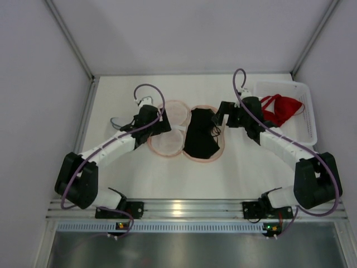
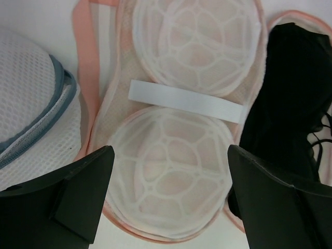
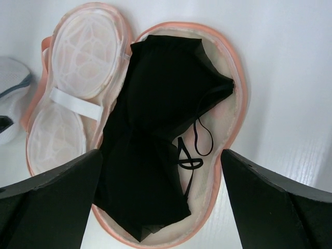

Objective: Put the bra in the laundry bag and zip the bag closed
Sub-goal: Close the laundry bag at the center of the board.

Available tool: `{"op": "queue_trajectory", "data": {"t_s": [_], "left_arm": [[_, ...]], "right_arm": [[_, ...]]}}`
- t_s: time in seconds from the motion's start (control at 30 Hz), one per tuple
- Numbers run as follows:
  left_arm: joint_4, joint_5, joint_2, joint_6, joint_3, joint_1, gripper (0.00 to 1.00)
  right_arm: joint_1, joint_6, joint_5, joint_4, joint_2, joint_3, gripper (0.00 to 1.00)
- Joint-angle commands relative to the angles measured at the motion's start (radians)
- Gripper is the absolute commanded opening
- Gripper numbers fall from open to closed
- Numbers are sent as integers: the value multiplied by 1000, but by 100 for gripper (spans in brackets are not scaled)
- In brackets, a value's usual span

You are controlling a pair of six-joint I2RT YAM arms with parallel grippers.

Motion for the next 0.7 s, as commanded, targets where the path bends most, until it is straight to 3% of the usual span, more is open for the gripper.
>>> {"op": "queue_trajectory", "data": {"t_s": [0.0,0.3,0.47,0.57,0.67], "left_arm": [[120,-7,43,-24,-31,40,97],[236,125,98,-58,-119,283,97],[227,78,143,-32,-93,317,96],[257,164,152,-15,-77,321,94],[274,138,161,-5,-76,307,91]], "right_arm": [[-7,13,-37,72,-11,35,99],[-6,8,41,37,-70,2,99],[-6,-2,43,21,-55,22,99],[-8,-7,46,20,-55,23,99],[-8,-5,50,20,-55,25,99]]}}
